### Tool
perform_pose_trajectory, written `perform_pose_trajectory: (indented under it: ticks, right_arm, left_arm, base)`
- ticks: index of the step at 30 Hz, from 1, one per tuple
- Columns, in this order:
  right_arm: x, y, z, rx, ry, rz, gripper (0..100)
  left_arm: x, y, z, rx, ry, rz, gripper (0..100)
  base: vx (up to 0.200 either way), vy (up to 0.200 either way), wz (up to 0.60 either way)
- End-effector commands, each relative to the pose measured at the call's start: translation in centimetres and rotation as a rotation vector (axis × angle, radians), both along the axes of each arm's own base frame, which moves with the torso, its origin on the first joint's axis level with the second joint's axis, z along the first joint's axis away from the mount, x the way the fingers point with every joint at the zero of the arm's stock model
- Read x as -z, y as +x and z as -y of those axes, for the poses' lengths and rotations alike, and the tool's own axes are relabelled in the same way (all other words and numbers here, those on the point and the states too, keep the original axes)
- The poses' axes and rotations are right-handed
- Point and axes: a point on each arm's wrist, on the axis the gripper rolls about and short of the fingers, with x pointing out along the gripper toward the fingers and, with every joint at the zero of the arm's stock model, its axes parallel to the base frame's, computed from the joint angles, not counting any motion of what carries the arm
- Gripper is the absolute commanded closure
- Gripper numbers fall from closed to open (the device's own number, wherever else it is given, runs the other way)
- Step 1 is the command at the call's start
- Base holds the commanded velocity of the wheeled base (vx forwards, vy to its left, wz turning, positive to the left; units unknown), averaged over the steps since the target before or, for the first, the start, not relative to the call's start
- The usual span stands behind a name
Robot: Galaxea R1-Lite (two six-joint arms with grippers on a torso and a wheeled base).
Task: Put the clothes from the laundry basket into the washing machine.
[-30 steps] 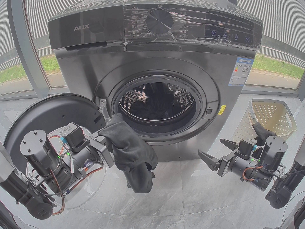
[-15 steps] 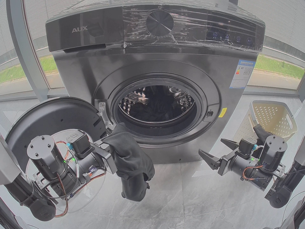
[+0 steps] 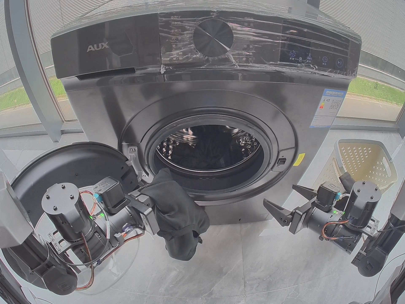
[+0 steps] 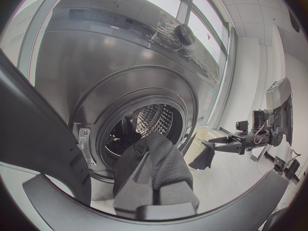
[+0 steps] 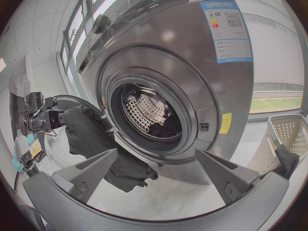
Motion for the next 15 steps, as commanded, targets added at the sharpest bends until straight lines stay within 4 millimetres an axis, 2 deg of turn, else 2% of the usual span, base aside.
perform_pose_trajectory:
  ticks: [1,15]
  right_arm:
    - [0.07,0.00,0.03,0.001,-0.001,-0.003,0]
    - [0.07,-0.06,-0.07,-0.004,-0.001,-0.003,0]
  left_arm:
    - [0.02,-0.13,0.04,0.003,-0.003,-0.003,100]
    - [0.23,-0.11,0.05,0.003,-0.002,-0.013,100]
  base:
    - [0.000,0.000,0.00]
    - [0.000,0.000,0.00]
